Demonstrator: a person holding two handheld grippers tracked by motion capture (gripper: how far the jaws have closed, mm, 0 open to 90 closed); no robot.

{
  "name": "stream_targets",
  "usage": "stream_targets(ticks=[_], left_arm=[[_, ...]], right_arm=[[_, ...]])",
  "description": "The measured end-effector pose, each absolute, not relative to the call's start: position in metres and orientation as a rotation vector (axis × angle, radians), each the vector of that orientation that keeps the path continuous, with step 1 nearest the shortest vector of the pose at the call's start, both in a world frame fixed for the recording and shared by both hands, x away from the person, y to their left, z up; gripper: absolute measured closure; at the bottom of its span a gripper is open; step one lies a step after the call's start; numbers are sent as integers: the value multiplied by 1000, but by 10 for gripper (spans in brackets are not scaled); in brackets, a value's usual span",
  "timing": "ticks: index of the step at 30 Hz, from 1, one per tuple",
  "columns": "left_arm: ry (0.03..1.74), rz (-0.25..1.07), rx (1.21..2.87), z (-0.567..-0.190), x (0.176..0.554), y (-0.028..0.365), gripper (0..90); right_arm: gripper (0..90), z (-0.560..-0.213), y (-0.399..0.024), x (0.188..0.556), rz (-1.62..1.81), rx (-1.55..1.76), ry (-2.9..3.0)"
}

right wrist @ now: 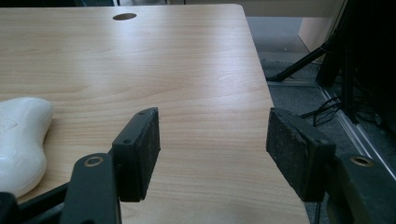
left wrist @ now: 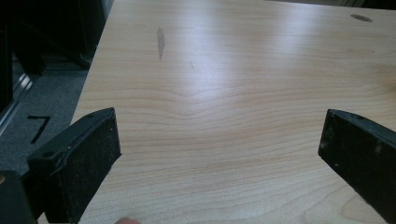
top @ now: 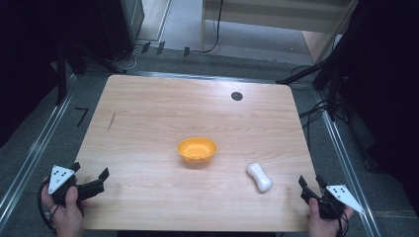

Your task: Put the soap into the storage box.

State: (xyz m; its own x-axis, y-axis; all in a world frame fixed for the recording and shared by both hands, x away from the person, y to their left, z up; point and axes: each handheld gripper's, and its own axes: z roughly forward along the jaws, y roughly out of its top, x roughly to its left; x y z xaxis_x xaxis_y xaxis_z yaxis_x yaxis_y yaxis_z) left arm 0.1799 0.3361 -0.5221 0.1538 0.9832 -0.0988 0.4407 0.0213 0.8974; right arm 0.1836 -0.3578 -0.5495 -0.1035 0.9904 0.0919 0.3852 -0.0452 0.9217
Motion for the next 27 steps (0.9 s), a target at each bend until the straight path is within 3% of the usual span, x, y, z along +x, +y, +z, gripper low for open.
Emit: stream_targets(ticks=[6, 8, 14, 20, 27], left_arm=[[1404, 782, 1574, -522, 179, 335, 0], [1398, 780, 1580, -522, 180, 334, 0], [1406, 781, 1595, -522, 181, 333, 0], [1399, 778, 1609, -522, 181, 332, 0], [1411, 781, 1613, -522, 182, 331, 0]], right_arm=[[368, -549, -359, 185, 1156, 1486, 1594], [320, -549, -357, 184, 1109, 1506, 1633], [385, -543, -352, 182, 1044, 1513, 1728], [306, -540, -347, 188, 993, 1526, 1855], [328, -531, -344, 196, 939, 1537, 1934]])
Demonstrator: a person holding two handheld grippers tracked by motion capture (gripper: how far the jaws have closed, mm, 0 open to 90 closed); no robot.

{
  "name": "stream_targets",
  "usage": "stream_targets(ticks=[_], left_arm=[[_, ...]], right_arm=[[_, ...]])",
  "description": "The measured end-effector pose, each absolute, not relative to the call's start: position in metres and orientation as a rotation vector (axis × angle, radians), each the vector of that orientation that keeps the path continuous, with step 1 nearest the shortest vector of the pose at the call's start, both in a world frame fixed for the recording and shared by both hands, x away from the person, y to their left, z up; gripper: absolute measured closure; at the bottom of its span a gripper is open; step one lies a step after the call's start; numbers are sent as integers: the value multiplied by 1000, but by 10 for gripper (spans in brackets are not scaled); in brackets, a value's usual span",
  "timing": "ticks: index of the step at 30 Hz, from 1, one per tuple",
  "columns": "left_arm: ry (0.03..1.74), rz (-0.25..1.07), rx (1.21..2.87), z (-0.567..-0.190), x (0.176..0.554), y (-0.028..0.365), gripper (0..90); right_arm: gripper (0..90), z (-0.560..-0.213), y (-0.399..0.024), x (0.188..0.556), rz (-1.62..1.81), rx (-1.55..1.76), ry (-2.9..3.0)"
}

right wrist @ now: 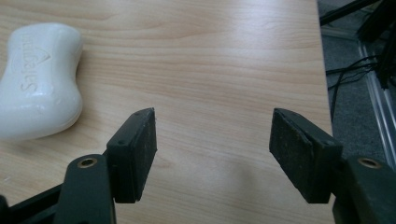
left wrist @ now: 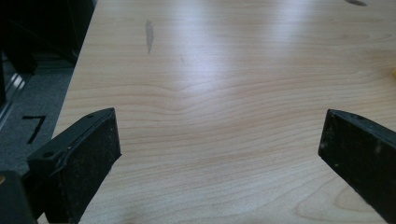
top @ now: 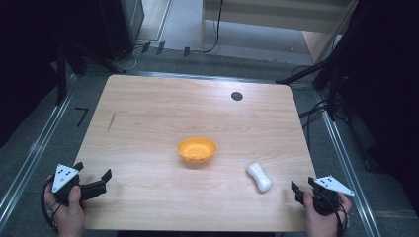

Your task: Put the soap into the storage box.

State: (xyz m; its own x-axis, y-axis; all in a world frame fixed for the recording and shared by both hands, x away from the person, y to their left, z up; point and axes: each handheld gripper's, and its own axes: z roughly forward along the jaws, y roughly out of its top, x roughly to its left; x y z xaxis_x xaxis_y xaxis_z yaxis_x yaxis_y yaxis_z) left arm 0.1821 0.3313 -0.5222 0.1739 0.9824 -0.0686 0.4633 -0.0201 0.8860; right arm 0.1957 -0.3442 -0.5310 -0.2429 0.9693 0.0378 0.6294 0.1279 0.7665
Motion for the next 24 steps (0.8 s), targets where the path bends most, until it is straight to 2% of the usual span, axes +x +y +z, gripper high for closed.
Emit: stream_targets(ticks=[5, 7, 11, 17, 24], left_arm=[[1390, 864, 1585, -522, 176, 328, 0], [1431, 881, 1543, -522, 176, 329, 0], [1430, 866, 1528, -522, 175, 331, 0], [1356, 818, 1589, -522, 175, 329, 0], [1366, 813, 1611, -522, 177, 328, 0]], right_arm=[[331, -527, -338, 203, 886, 1553, 2020], [334, -523, -334, 206, 881, 1541, 2066], [327, -515, -325, 211, 843, 1522, 2130], [311, -507, -320, 217, 824, 1506, 2176], [305, -497, -313, 224, 840, 1477, 2208]])
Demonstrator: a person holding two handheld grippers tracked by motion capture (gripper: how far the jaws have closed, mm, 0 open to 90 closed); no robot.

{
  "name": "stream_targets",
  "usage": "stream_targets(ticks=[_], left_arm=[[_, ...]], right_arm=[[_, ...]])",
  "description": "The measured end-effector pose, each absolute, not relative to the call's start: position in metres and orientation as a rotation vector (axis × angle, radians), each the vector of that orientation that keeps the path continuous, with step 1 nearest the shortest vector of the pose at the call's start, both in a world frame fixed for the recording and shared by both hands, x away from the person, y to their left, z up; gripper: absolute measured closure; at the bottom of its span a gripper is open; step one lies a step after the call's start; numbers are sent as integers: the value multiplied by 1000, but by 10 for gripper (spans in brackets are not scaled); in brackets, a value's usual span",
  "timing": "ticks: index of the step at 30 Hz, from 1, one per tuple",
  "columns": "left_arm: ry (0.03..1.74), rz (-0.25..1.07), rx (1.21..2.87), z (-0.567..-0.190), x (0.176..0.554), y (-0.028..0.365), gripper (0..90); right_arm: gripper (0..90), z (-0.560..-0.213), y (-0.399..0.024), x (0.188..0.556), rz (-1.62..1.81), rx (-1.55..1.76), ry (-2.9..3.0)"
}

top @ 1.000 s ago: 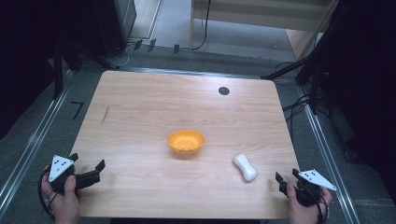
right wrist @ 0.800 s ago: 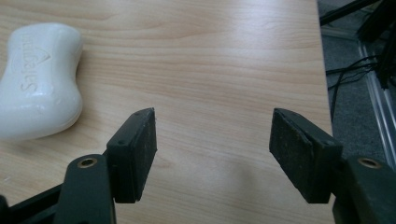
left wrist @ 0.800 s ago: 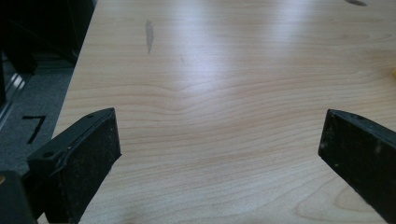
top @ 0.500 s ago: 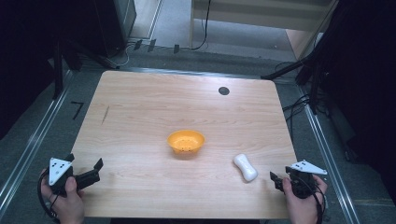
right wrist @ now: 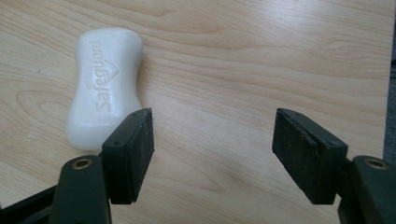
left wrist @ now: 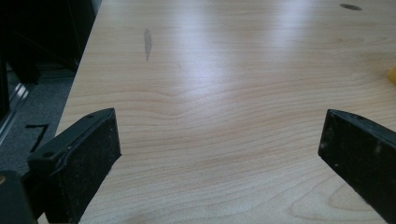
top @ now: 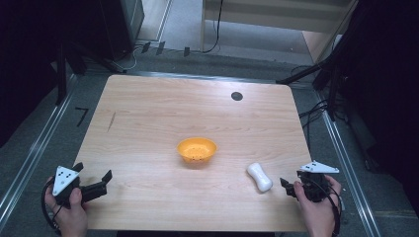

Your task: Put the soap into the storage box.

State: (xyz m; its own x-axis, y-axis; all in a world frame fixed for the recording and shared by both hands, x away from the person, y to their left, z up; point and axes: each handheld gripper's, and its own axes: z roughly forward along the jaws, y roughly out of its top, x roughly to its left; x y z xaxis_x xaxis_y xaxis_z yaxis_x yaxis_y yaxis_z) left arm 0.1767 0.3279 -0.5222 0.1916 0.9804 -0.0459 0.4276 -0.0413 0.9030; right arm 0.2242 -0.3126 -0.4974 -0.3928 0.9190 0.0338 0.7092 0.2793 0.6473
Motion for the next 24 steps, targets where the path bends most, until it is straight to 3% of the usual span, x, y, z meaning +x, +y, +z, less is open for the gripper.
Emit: stream_targets(ticks=[24], left_arm=[[1383, 800, 1598, -522, 178, 329, 0]], right_arm=[[330, -482, -286, 244, 823, 1471, 2308]])
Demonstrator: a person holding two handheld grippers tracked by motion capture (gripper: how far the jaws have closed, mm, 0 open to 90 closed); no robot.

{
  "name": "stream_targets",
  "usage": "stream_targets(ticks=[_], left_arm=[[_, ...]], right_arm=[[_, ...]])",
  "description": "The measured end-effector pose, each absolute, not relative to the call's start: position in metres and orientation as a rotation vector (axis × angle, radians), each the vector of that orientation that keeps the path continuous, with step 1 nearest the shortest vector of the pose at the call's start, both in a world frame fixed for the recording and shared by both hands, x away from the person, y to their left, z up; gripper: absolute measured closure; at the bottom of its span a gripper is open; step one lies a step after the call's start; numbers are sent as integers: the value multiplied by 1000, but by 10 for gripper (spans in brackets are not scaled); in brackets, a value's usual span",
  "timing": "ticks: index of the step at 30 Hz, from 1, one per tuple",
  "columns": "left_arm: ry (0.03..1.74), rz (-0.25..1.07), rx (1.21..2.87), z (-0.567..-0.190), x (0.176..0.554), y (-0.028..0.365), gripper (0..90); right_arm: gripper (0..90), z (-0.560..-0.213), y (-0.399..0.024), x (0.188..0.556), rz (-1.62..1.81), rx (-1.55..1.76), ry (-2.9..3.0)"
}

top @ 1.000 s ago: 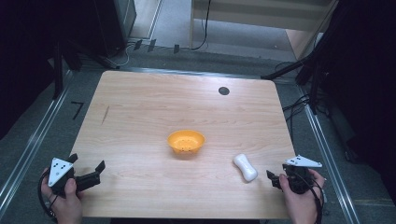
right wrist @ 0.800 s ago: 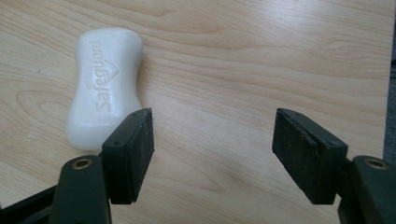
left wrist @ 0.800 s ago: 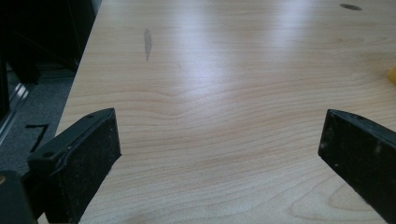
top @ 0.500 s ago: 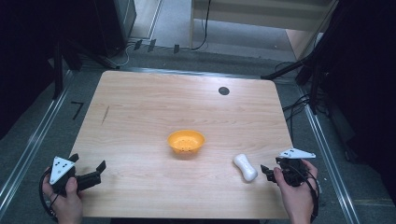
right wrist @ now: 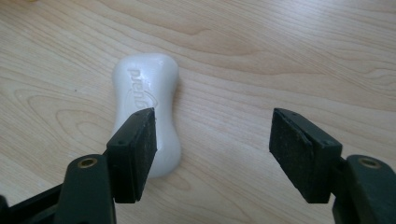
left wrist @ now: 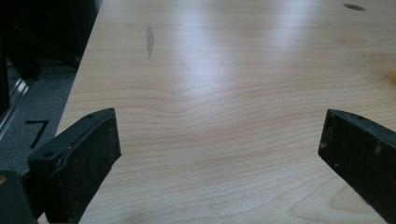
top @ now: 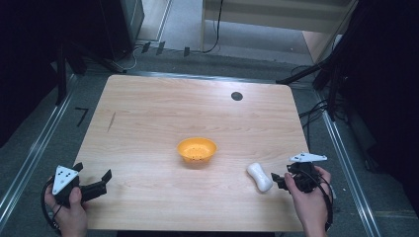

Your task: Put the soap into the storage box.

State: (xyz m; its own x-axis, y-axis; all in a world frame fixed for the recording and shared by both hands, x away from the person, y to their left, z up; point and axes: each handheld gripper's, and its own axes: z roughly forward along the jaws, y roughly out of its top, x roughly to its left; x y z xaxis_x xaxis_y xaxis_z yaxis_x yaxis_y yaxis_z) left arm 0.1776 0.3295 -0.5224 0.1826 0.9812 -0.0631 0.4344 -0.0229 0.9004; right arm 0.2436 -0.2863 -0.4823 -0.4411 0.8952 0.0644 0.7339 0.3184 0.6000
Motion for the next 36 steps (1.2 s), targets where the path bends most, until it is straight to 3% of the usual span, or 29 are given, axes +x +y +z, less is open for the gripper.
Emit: stream_targets(ticks=[36], left_arm=[[1380, 787, 1611, -522, 179, 330, 0]], right_arm=[[323, -493, -244, 263, 754, 1479, 2498]])
